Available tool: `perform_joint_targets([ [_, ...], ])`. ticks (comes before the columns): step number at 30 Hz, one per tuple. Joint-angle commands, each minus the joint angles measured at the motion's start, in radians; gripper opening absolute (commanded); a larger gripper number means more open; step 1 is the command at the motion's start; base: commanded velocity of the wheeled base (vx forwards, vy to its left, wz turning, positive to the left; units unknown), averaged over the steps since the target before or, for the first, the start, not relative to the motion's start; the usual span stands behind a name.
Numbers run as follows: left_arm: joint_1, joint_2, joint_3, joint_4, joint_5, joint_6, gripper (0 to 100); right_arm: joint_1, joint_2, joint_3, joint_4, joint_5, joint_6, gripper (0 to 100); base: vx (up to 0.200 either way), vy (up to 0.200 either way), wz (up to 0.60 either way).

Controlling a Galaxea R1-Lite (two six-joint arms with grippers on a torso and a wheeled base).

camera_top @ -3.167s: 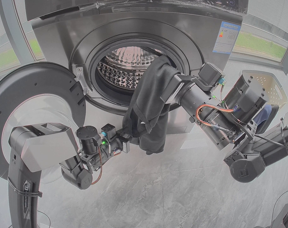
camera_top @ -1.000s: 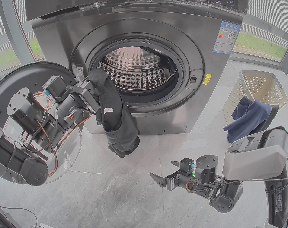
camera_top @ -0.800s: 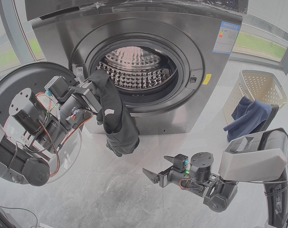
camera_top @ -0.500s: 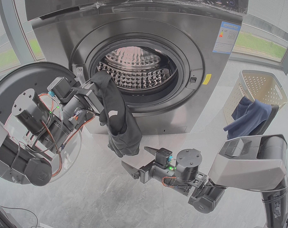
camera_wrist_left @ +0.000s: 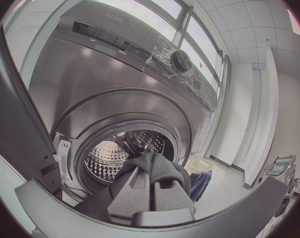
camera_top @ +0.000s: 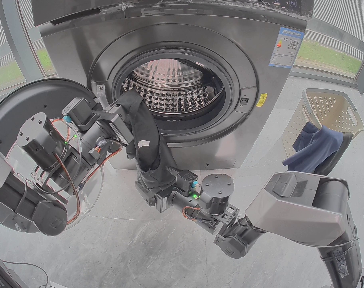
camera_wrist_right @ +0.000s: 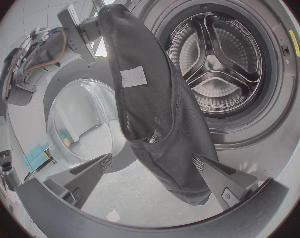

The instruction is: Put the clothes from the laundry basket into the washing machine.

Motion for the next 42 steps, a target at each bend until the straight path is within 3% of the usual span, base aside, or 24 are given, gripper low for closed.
perform_joint_targets([
  [1, -0.006, 0.002, 0.001, -0.001, 0.0, 0.0, 0, -0.005, 0.045, -0.072, 0.037, -0.009, -0.005, 100, 0.0, 0.0, 0.0],
  [7, -0.006, -0.003, -0.001, -0.001, 0.005, 0.0, 0, -0.018, 0.074, -0.135, 0.045, -0.012, -0.01, 100, 0.0, 0.0, 0.0],
  [11, -0.006, -0.003, -0.001, -0.001, 0.006, 0.0, 0, -0.031, 0.086, -0.178, 0.048, -0.04, -0.016, 100, 0.0, 0.0, 0.0],
  [12, -0.003, -0.003, -0.001, -0.001, 0.006, 0.0, 0, -0.031, 0.083, -0.18, 0.048, -0.043, -0.016, 0, 0.0, 0.0, 0.0],
  [16, 0.005, -0.001, -0.001, -0.001, 0.006, 0.0, 0, -0.033, 0.069, -0.161, 0.047, -0.044, -0.014, 0, 0.0, 0.0, 0.0],
  [21, 0.009, -0.003, 0.004, 0.001, 0.006, -0.002, 0, -0.045, -0.043, -0.045, 0.042, -0.044, -0.016, 0, 0.0, 0.0, 0.0],
  [29, 0.043, -0.017, 0.028, 0.001, -0.003, -0.003, 0, -0.16, -0.267, 0.144, 0.043, -0.034, -0.04, 0, 0.0, 0.0, 0.0],
  [31, 0.062, -0.017, 0.038, 0.001, -0.008, -0.003, 0, -0.192, -0.349, 0.235, 0.034, -0.034, -0.04, 0, 0.0, 0.0, 0.0],
  [37, 0.086, -0.049, 0.059, 0.001, -0.014, -0.005, 0, -0.231, -0.507, 0.316, 0.033, -0.041, -0.03, 0, 0.0, 0.0, 0.0],
  [42, 0.08, -0.119, 0.113, 0.001, -0.049, -0.003, 0, -0.261, -0.647, 0.391, 0.037, -0.061, 0.007, 0, 0.0, 0.0, 0.0],
])
